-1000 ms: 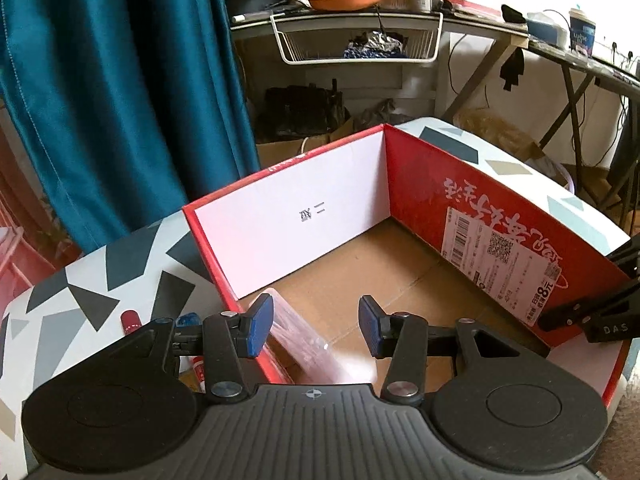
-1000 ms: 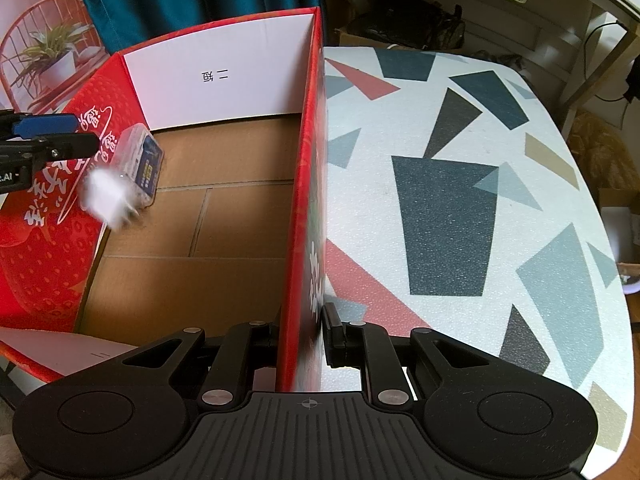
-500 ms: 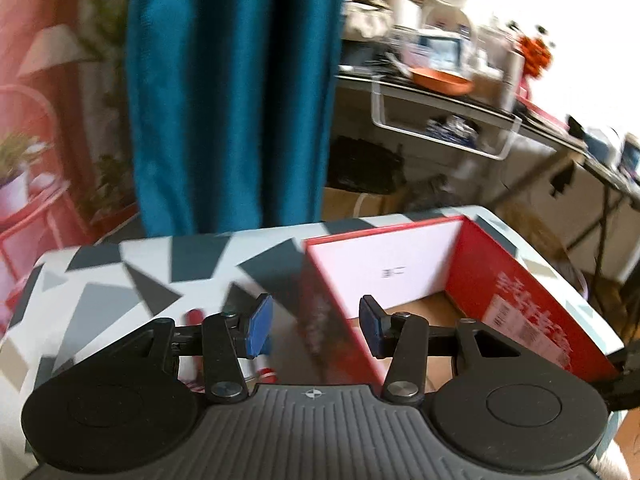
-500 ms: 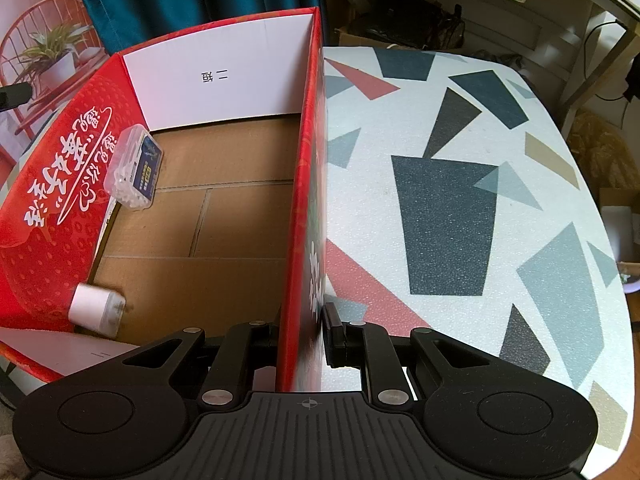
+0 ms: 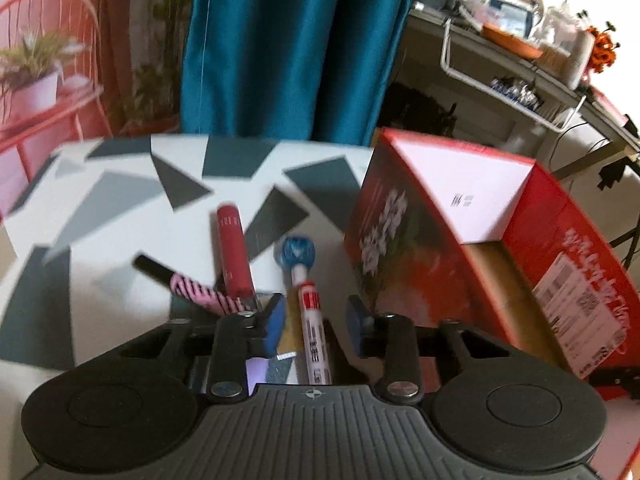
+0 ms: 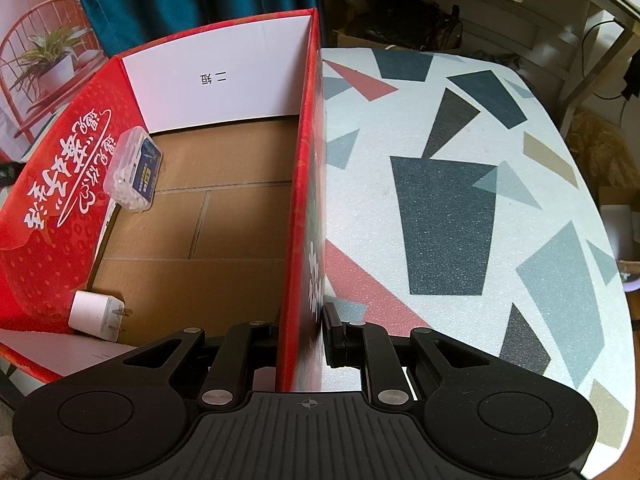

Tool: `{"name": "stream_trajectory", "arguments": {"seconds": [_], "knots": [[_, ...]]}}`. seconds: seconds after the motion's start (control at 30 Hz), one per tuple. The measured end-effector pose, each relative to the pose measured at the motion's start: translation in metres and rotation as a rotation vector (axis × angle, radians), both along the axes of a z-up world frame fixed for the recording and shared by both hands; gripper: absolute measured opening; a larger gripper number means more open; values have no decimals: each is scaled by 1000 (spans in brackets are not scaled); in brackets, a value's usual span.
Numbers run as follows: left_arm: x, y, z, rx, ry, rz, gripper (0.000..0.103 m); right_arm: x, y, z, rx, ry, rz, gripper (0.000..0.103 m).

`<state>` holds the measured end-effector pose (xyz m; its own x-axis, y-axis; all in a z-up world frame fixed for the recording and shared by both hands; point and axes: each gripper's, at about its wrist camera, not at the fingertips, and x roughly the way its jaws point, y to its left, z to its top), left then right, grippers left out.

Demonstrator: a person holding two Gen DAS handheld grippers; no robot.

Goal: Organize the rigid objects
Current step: 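Grasp the red-capped white marker with the left tool and lift it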

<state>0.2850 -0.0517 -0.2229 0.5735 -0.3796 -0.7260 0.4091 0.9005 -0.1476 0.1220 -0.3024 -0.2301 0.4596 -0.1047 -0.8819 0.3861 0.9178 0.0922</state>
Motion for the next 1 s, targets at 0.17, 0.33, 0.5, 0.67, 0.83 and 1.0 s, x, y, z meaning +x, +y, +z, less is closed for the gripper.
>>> {"name": "stream_trajectory", "arguments": {"seconds": [0.17,0.33,0.5,0.67,0.83,1.0], "knots": [[3,-10,-25,24,26,12,32,1,0,0,0,1,4,16],[4,-17,-39,60,52,6,26,1,0,0,1,0,3,16],[-1,-11,-43,49,77,9,17,1,0,0,0,1,3,16],[-13,-5,-41,79,76,9,16,1,1,0,1,-1,1,16],[-28,9,-39,61,98,58,16,2,1,1,2,-4,-2,16],[-48,17,-41,47,111,97,16,1,1,1,1,-4,-2,16]]}}
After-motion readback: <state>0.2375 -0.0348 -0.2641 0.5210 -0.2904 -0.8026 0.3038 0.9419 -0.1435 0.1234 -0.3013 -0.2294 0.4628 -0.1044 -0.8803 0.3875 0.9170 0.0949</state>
